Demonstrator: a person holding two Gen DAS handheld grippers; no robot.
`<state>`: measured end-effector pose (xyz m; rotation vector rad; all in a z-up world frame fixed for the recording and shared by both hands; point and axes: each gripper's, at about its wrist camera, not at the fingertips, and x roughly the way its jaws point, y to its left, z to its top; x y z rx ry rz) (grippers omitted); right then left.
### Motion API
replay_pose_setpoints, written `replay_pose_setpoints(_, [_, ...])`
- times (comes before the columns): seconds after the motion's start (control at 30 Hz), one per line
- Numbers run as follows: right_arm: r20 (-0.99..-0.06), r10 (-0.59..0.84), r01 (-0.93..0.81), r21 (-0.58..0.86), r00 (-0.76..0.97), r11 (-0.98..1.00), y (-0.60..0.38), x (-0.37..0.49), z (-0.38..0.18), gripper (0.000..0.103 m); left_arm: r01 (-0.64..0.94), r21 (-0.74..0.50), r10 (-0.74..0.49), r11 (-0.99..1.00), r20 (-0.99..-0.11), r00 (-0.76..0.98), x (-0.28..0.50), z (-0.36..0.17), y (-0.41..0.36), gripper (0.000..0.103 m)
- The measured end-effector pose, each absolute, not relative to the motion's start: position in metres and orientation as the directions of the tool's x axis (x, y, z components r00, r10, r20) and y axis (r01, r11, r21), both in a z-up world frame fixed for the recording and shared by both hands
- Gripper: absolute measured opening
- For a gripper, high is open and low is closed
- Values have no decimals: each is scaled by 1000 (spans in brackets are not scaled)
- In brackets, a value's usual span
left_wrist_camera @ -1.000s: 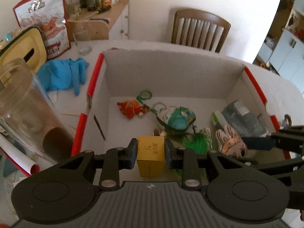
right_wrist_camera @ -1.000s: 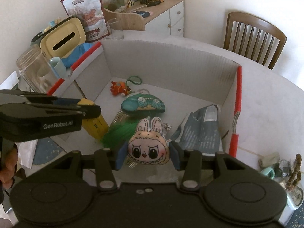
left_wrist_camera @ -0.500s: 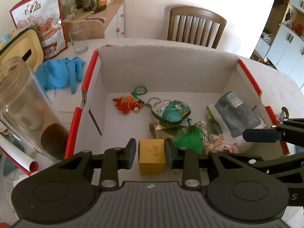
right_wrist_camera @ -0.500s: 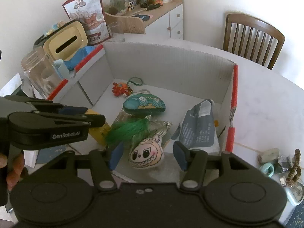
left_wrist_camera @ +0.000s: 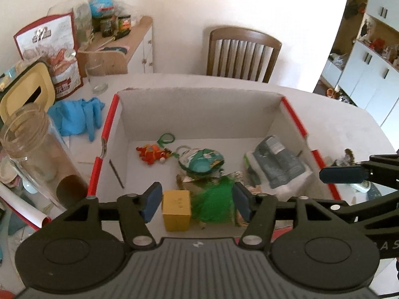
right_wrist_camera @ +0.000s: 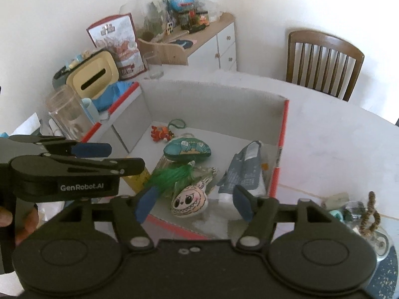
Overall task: Organize objects
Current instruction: 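Lower and open both tools to drop the yellow box and bunny into the box, then withdraw both open tools from the box back to the table items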
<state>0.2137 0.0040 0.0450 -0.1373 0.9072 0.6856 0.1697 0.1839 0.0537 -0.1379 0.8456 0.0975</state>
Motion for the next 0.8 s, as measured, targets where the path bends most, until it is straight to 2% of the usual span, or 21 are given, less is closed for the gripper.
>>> replay_pose_setpoints(0.43, [-712,523,-566,213,468,797,-56,196,76,82,-74,-102,-20,992,-706,708,159,82,135,75])
replay_pose_setpoints(0.8, [-685,514,-543,202,516,815,-111,191,87,86,-47,-78,-21,996,-695,719,158,90,81,83])
